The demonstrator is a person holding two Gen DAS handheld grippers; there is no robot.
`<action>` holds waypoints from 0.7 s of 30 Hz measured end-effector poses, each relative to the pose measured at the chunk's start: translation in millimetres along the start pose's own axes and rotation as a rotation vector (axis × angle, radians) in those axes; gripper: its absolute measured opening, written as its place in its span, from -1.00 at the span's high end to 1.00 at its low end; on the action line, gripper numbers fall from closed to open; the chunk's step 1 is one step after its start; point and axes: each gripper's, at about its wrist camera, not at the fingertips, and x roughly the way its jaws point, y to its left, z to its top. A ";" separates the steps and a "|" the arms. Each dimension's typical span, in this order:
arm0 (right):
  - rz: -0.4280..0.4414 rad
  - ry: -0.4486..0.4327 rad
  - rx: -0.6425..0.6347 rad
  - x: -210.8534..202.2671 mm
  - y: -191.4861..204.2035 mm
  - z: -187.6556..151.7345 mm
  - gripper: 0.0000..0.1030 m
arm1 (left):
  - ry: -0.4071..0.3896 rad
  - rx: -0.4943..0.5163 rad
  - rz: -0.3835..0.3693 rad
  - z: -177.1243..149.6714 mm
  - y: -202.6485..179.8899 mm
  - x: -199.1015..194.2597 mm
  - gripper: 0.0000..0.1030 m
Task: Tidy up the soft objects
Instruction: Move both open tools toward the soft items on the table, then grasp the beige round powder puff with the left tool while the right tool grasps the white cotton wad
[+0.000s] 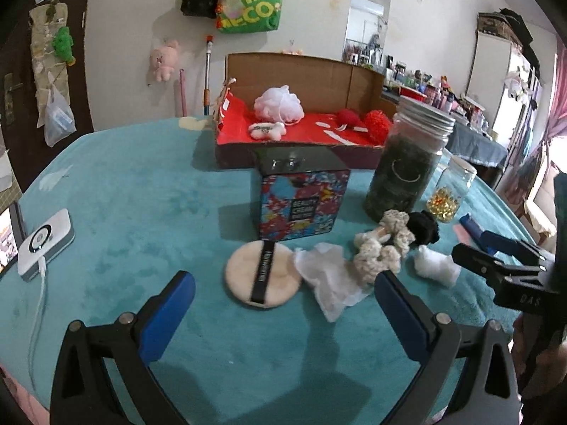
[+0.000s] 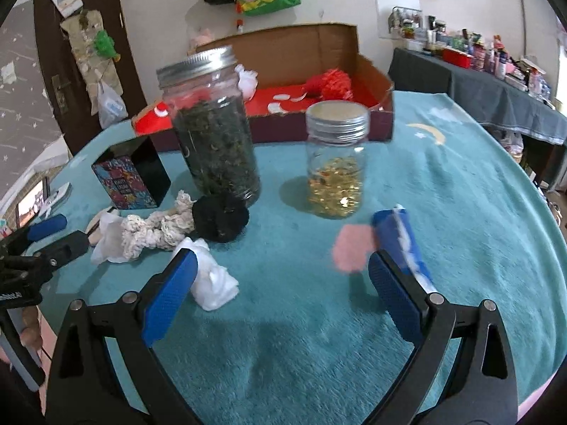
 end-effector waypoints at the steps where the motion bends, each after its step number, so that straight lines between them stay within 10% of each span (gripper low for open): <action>1: 0.011 0.007 -0.001 2.1 0.9 1.4 -0.92 | 0.004 0.002 0.001 1.3 2.6 0.6 -1.00; 9: 0.121 0.060 -0.048 15.6 11.9 5.7 -0.92 | 0.056 0.038 -0.011 7.1 24.6 11.7 -0.95; 14: 0.136 0.068 -0.136 19.7 27.6 1.3 -0.87 | 0.135 0.035 -0.054 4.4 32.8 34.0 -0.50; 21: 0.158 0.065 -0.251 15.5 46.3 -8.6 0.61 | 0.088 0.082 -0.131 3.3 22.4 32.0 0.35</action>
